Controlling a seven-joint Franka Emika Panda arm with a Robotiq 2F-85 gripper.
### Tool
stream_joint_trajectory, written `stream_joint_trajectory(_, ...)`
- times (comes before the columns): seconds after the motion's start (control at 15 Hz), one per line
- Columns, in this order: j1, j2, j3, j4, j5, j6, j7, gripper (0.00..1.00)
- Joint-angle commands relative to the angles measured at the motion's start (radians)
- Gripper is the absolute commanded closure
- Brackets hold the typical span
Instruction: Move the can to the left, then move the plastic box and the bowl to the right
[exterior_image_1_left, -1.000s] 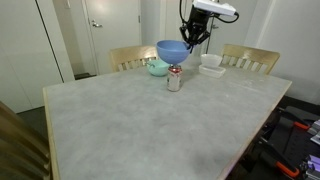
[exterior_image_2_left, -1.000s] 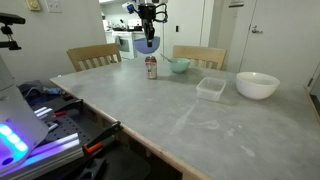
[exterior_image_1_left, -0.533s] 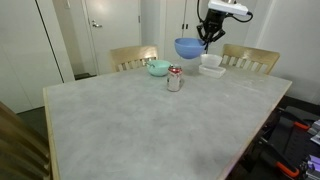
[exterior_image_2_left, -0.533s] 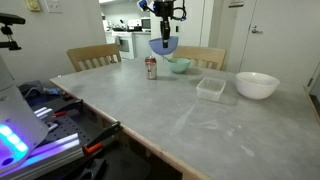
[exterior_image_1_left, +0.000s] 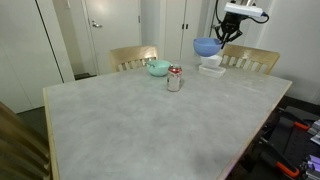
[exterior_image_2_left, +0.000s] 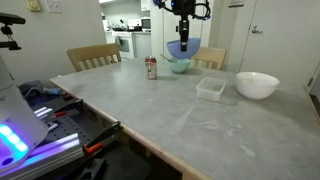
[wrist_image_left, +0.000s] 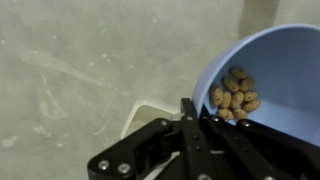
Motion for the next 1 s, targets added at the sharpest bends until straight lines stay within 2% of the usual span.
stream_joint_trajectory(0.0, -0.053, -0.028, -0.034, -0.031, 0.0, 0.0, 0.0, 0.99)
stream_joint_trajectory(0.47, -0.141, -0.011, -0.116, -0.047, 0.021, 0.006, -0.015, 0.99)
stream_joint_trajectory(0.93, -0.206, 0.037, -0.177, -0.091, 0.048, 0.06, -0.025, 0.99)
